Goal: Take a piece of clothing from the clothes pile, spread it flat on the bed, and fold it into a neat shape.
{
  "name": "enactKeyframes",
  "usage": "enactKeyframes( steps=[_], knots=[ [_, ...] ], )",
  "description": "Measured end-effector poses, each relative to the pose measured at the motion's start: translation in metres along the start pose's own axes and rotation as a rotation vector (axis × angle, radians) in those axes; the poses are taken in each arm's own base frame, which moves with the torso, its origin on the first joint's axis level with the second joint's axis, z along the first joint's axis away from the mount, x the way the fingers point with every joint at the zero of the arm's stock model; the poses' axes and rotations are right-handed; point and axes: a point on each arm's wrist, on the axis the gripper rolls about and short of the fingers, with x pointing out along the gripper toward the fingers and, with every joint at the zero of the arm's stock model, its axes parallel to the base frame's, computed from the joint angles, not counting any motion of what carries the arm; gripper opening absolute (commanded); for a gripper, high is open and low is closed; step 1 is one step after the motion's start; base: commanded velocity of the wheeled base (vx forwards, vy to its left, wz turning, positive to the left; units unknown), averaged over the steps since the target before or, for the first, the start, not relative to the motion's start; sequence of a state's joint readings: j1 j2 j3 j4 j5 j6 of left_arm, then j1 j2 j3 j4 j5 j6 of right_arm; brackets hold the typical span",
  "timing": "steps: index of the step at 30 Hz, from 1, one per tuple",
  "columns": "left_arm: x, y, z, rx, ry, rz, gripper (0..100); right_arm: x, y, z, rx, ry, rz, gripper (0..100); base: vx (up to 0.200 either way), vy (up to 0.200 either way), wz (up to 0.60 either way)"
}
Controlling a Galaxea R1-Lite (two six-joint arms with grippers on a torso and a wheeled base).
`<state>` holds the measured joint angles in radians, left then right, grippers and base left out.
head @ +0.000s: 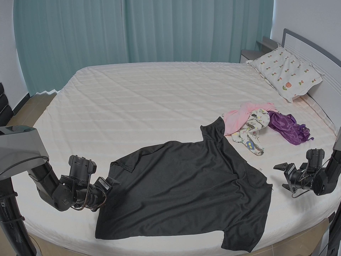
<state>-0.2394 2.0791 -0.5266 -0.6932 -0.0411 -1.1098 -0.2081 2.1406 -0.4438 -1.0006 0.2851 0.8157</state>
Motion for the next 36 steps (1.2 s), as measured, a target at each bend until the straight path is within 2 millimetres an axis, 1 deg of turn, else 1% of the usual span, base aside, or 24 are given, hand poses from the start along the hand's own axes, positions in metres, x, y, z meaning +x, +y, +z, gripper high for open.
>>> enactKeyframes(
  steps=[4,14,23,26,30,36],
  knots=[
    [0.0,-0.001,0.001,-0.002,0.001,-0.005,100,0.0,0.001,-0.002,-0.004,0.007,-0.001,100,0.2,0.0,0.0],
    [0.0,-0.003,0.002,-0.001,-0.007,-0.012,100,0.001,0.002,-0.005,-0.01,0.013,0.001,100,0.0,0.0,0.0],
    [0.005,-0.025,0.009,0.015,-0.053,-0.072,100,-0.001,0.006,-0.01,-0.024,0.018,0.016,100,0.0,0.0,0.0],
    [0.012,-0.037,0.01,0.027,-0.081,-0.092,100,-0.001,0.008,-0.01,-0.032,0.002,0.037,100,0.0,0.0,0.0],
    [0.027,-0.051,0.009,0.044,-0.104,-0.091,100,-0.001,0.008,-0.01,-0.038,-0.009,0.052,100,0.0,0.0,0.0],
    [0.05,-0.065,0.005,0.064,-0.105,-0.055,100,-0.001,0.006,-0.012,-0.038,-0.007,0.051,100,0.0,0.0,0.0]
  ],
)
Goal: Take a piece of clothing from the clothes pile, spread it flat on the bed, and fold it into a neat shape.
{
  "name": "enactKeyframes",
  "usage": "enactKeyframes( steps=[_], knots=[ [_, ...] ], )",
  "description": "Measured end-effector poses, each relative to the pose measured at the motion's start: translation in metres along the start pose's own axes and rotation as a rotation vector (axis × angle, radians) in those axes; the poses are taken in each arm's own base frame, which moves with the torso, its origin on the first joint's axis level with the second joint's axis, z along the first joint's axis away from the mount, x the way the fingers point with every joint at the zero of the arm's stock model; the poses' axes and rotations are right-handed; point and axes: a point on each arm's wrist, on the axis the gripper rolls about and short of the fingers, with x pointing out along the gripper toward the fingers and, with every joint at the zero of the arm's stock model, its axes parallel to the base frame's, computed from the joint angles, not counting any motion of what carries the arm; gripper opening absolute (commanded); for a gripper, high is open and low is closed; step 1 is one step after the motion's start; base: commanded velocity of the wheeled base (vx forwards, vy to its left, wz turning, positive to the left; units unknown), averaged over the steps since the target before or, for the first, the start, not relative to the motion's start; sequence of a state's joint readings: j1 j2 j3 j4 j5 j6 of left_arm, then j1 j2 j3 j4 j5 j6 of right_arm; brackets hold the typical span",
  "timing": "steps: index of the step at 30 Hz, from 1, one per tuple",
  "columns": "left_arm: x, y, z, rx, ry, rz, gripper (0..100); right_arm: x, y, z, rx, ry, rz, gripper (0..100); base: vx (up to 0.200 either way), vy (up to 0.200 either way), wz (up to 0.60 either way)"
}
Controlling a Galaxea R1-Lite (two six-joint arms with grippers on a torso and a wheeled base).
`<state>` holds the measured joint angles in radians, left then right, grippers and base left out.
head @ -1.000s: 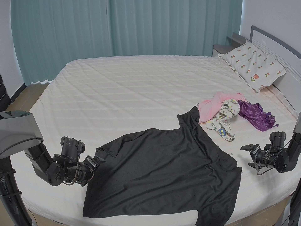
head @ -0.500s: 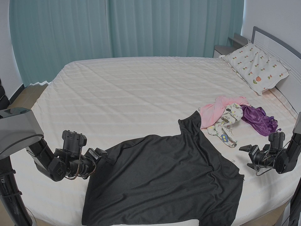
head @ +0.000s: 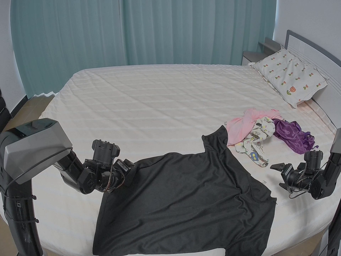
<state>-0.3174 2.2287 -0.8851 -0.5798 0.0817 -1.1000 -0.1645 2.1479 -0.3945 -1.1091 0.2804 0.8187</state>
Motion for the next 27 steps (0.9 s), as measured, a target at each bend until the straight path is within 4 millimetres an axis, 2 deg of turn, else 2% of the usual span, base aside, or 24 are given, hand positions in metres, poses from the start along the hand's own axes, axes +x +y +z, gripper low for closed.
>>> enactKeyframes(
  steps=[8,9,17,23,27],
  knots=[
    [0.015,-0.007,-0.009,0.025,0.025,0.028,100,0.001,-0.001,0.0,0.001,-0.001,-0.001,100,0.0,0.0,0.0],
    [0.016,-0.007,-0.011,0.03,0.029,0.03,0,0.001,-0.001,0.0,0.001,-0.001,-0.001,100,0.0,0.0,0.0],
    [0.023,-0.009,-0.01,0.061,0.006,0.05,0,0.001,-0.001,0.0,0.001,0.0,-0.001,100,0.0,0.0,0.0],
    [0.025,-0.011,0.006,0.039,-0.038,0.045,0,0.001,-0.001,0.0,0.002,0.0,-0.002,100,0.0,0.0,0.0],
    [0.027,-0.011,0.024,0.031,-0.069,0.049,0,0.001,-0.001,0.0,0.002,0.0,-0.002,100,0.0,0.0,0.0]
  ],
)
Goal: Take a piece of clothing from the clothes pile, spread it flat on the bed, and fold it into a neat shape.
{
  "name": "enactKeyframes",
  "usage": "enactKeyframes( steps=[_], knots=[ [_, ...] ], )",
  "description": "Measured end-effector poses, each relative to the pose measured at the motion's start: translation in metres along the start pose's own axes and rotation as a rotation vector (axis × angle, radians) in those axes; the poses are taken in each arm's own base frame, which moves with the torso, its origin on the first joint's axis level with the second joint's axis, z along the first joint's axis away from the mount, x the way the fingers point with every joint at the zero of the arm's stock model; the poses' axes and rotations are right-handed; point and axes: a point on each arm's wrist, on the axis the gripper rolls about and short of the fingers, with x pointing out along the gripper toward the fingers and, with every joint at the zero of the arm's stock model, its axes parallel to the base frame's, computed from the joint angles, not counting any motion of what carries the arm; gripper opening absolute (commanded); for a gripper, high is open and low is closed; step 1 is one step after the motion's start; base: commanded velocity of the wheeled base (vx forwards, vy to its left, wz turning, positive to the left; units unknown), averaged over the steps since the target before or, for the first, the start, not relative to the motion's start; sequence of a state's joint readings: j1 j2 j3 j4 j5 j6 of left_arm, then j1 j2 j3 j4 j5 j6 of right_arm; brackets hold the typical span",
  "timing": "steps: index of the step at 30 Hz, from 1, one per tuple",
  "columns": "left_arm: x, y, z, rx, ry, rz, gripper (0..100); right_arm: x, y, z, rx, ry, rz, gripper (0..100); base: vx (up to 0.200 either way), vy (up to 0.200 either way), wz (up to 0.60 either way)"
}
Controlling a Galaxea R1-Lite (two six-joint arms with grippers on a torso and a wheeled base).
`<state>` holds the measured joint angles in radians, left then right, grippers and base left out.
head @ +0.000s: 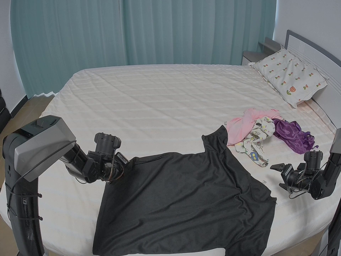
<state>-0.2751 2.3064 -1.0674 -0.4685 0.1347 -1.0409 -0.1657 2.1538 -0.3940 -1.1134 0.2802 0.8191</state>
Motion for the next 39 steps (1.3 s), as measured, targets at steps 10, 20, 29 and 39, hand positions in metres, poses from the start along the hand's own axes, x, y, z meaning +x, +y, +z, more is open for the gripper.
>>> enactKeyframes(
  steps=[10,20,29,39],
  knots=[
    [0.018,-0.006,0.05,0.004,-0.099,-0.031,0,0.0,0.0,0.0,0.0,0.002,-0.001,100,0.0,0.0,0.0],
    [0.052,-0.003,0.082,0.016,-0.152,-0.016,0,0.002,-0.001,-0.001,0.001,0.004,-0.003,100,0.0,0.0,0.0],
    [0.072,0.004,0.095,0.02,-0.162,0.009,0,0.003,-0.001,-0.001,0.0,0.005,-0.003,100,0.0,0.0,0.0],
    [0.079,0.014,0.109,-0.001,-0.176,0.037,0,0.004,-0.002,-0.001,0.0,0.008,-0.003,100,0.0,0.0,0.0]
  ],
)
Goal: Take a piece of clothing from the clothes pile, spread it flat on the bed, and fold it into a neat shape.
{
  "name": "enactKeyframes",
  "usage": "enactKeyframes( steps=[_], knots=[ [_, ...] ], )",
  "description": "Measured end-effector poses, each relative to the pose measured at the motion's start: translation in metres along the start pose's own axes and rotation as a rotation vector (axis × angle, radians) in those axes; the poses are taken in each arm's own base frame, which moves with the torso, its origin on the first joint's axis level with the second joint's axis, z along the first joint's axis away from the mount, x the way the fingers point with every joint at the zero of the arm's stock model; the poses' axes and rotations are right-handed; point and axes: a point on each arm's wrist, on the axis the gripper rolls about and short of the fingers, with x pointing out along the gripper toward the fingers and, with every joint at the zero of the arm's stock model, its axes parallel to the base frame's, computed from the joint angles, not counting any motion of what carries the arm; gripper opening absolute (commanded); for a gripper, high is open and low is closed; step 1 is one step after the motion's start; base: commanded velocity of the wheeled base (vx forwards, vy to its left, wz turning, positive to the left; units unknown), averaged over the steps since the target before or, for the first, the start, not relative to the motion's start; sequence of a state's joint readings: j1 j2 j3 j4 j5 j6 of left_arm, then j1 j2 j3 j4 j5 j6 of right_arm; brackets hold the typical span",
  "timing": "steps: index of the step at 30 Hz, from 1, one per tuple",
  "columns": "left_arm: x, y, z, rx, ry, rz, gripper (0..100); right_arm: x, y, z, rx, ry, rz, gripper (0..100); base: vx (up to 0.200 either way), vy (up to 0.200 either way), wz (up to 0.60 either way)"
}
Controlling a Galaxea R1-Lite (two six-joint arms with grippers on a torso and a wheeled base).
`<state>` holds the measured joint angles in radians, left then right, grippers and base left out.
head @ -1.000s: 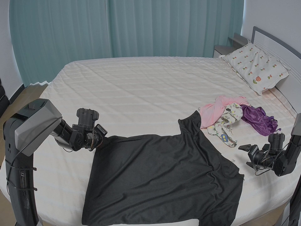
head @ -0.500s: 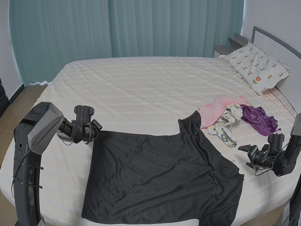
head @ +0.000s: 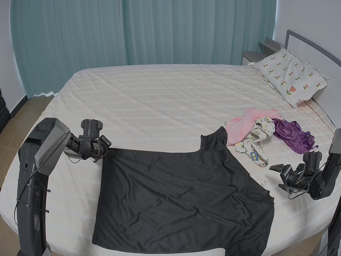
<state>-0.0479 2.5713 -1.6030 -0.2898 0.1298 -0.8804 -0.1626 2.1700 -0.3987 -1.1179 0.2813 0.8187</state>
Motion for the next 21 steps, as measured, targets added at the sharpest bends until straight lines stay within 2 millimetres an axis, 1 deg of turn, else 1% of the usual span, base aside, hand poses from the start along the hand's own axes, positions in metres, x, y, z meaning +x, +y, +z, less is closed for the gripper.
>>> enactKeyframes(
  steps=[2,3,9,12,16,21],
  knots=[
    [0.001,0.0,0.001,0.001,-0.002,-0.001,0,0.0,0.0,0.0,0.0,0.0,0.0,100,0.0,0.0,0.0],
    [0.001,0.001,0.002,0.001,-0.002,-0.001,100,0.0,0.0,0.0,0.0,0.0,0.0,100,0.0,0.0,0.0],
    [0.001,0.004,0.002,0.0,0.019,0.022,100,0.0,0.0,0.0,0.001,0.001,-0.001,100,0.0,0.0,0.0],
    [-0.002,0.004,0.004,-0.004,0.033,0.036,100,0.0,0.0,0.0,0.001,0.002,-0.001,100,0.0,0.0,0.0],
    [-0.012,0.006,0.007,-0.031,0.058,0.033,100,0.0,-0.001,-0.001,0.001,0.003,-0.002,100,0.0,0.0,0.0],
    [-0.035,0.015,0.004,-0.058,0.141,0.028,100,0.0,-0.001,-0.001,0.002,0.003,-0.003,100,0.0,0.0,0.0]
  ],
)
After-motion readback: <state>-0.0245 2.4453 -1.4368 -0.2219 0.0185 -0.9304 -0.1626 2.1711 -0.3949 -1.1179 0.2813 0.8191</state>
